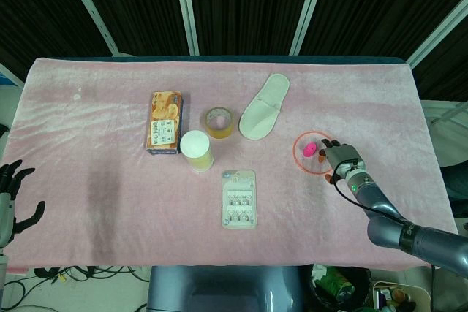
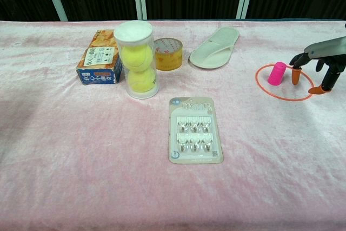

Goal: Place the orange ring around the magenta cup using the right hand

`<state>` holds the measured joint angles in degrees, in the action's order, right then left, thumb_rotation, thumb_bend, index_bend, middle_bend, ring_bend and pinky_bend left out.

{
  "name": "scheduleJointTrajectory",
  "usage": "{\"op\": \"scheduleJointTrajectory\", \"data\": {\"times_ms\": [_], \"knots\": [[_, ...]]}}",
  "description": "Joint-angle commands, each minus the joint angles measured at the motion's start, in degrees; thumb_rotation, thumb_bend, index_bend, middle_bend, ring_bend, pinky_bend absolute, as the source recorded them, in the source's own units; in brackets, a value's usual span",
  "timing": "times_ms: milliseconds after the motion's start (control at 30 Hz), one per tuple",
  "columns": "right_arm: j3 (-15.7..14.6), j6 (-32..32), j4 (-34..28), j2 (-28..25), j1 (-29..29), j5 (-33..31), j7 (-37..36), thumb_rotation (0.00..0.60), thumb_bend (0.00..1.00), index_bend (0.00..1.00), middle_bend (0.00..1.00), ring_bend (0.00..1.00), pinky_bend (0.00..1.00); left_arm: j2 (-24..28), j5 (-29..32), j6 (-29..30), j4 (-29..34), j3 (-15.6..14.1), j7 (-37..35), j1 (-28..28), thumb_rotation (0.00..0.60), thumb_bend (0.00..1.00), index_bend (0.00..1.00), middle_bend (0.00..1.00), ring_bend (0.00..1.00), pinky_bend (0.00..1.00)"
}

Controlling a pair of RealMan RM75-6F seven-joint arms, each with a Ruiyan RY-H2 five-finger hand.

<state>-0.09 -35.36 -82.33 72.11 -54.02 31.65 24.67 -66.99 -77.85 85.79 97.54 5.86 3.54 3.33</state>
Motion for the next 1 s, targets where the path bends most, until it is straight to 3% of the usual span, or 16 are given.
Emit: {"op": "scheduleJointTrajectory", "data": {"times_ms": [33,333,500,700,900,1000], "knots": [[0.84,-2.99,-2.21,-2.04,1.12,1.76,-1.37,0.6,0.31,0.32,0.0,0.0,0.16,0.01,0.08,0.1,0.01,0.06,-0.11,-0.06,0.6,0.34,0.19,0.07,0.0,0.0],[1.47,-10.19,-15.73,-14.35,9.26,13.2,-9.75,0.6,0.3,0.3,0.0,0.0,0.16,-0.02,-0.3,0.33,0.06,-0.07,-0.18,-0.13,0.6,0.34,0.19,0.07,0.0,0.0],[0.68,-18.88,-21.16,-18.6,16.68,23.1,-15.21,0.6,0.3,0.07,0.0,0.0,0.16,-0.04,-0.45,0.63,0.19,-0.05,-0.32,-0.24,0.6,0.34,0.19,0.07,0.0,0.0],[-4.87,-39.96,-17.7,-14.24,31.76,42.26,-21.25,0.6,0.27,0.0,0.0,0.0,0.16,-0.06,-0.64,0.63,0.15,-0.16,-0.18,-0.23,0.6,0.34,0.19,0.07,0.0,0.0],[-7.91,-50.84,-11.08,-7.59,40.37,48.27,-21.36,0.6,0.23,0.0,0.0,0.0,0.16,-0.12,-1.2,0.91,0.36,-0.71,0.76,-0.46,0.6,0.34,0.19,0.06,0.0,0.0],[-7.65,-55.29,-6.09,-3.41,43.74,50.43,-21.6,0.6,0.23,0.0,0.0,0.0,0.16,-0.26,-1.46,1.32,0.56,-0.92,1.34,-0.69,0.6,0.34,0.19,0.06,0.0,0.0]]}}
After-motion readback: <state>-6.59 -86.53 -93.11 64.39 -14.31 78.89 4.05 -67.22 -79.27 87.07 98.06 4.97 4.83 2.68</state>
